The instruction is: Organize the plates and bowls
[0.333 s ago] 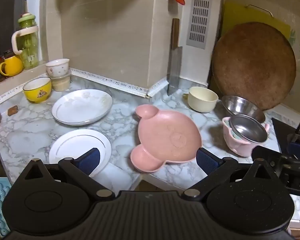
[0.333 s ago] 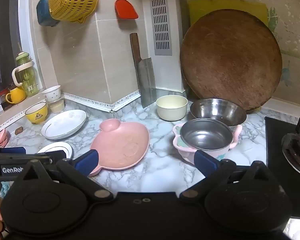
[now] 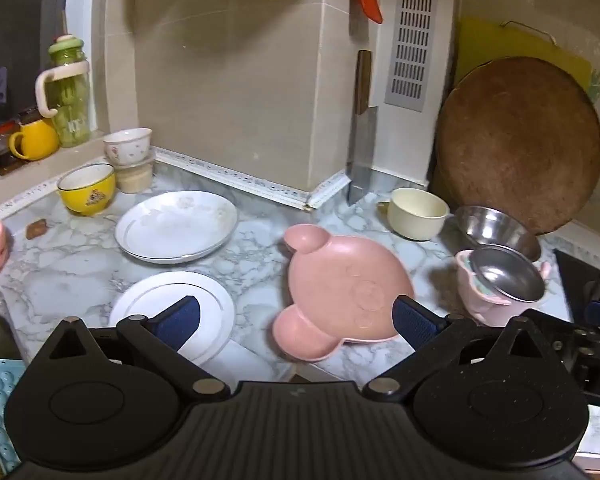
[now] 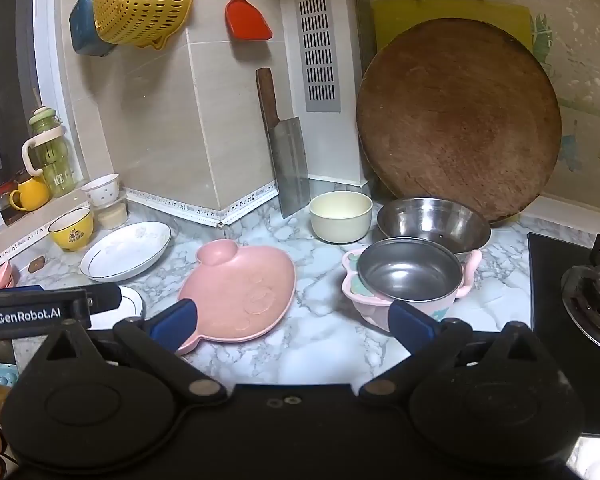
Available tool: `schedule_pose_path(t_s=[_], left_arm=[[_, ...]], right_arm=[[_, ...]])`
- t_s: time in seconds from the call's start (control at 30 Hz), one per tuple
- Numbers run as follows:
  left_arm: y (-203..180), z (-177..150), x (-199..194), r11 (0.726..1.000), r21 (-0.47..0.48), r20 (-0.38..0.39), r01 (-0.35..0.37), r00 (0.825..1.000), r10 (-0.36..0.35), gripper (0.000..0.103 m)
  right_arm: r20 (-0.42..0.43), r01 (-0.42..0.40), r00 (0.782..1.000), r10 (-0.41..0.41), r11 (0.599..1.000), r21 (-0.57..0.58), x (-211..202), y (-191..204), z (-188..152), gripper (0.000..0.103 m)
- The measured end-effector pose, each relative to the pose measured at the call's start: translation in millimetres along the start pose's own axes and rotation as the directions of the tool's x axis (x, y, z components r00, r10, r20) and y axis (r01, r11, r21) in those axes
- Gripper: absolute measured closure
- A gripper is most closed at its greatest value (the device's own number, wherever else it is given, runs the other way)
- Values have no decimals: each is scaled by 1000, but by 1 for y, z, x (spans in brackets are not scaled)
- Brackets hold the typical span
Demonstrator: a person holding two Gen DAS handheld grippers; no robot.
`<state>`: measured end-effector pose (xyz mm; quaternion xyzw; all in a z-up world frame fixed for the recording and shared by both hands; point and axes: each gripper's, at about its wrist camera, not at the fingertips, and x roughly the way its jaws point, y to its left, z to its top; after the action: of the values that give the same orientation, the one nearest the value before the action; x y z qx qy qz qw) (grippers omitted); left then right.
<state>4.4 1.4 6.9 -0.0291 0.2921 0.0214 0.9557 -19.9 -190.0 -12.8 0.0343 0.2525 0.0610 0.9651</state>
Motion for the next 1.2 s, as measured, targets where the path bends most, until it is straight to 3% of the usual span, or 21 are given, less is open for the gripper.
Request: schedule_pose_path(t_s=[0.23,0.5,1.2], left_arm=[[0,-2,3,999,-31,-31,31,999,-32,0],[-2,0,2,998,-6,-43,70,997,-70,0],[8,4,-6,993,-10,-26,121,992,-121,0]], right_arm=[[-1,6,1000,-6,1000,1,1,6,0,1],[0,0,1000,0,1000,-2,1,8,1,1],[9,-21,1000,21,1000,5,-1,8,4,1]])
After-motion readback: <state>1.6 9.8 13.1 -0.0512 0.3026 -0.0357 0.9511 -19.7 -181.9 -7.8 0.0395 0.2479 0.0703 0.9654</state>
